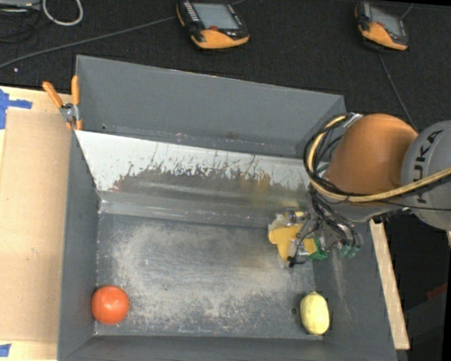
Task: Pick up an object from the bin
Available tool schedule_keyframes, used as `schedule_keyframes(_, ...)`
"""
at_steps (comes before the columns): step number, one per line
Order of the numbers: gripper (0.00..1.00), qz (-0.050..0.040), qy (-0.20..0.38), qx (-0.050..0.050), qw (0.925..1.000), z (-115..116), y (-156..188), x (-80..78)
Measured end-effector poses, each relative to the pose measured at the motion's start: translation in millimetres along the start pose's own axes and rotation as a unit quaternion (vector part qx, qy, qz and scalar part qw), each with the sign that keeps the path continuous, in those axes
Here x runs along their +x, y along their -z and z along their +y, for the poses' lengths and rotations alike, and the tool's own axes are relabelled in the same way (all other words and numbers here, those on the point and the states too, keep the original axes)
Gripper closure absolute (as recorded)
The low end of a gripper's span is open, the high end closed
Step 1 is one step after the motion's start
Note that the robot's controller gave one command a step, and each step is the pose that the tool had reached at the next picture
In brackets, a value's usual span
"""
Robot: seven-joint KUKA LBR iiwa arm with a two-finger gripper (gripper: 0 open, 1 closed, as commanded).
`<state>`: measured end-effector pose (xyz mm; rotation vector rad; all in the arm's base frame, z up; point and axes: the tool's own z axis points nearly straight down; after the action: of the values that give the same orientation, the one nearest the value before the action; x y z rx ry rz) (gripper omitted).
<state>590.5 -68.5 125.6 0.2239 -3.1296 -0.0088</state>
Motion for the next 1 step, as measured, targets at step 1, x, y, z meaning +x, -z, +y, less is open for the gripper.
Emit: schedule_keyframes(1,1.0,-0.0006,-0.001,0.0,1.0,0.8,31.8,-0.2)
